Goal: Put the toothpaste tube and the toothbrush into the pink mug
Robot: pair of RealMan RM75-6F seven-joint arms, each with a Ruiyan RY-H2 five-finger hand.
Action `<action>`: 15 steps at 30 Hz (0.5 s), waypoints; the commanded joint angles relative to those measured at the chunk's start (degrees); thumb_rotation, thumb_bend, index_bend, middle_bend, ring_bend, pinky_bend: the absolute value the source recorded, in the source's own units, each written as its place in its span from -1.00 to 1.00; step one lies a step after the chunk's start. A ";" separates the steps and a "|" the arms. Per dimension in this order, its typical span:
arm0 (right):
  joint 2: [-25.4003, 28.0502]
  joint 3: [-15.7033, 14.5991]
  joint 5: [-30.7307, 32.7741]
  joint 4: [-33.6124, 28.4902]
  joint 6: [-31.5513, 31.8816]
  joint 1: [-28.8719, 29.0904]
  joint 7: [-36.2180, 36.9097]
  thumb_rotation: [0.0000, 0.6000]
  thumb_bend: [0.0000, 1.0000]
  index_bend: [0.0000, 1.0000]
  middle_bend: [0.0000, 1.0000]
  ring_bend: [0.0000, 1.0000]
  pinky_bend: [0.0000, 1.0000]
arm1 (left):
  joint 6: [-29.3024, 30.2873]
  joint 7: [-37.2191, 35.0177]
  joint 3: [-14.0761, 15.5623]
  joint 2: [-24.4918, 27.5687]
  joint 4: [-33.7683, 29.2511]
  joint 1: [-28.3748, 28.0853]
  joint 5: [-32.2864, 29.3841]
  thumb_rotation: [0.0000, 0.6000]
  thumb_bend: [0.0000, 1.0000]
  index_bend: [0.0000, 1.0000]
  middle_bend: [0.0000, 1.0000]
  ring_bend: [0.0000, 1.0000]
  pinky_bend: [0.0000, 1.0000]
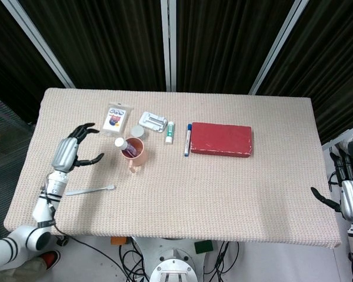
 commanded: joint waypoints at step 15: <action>0.33 0.27 -0.03 -0.01 1.07 -0.59 1.95 0.66 -0.06 -1.00 -1.00 -1.00 -1.00 | -4.80 25.79 11.66 3.76 -10.31 8.27 -1.14 0.63 -0.64 -0.35 -0.75 -0.78 -0.50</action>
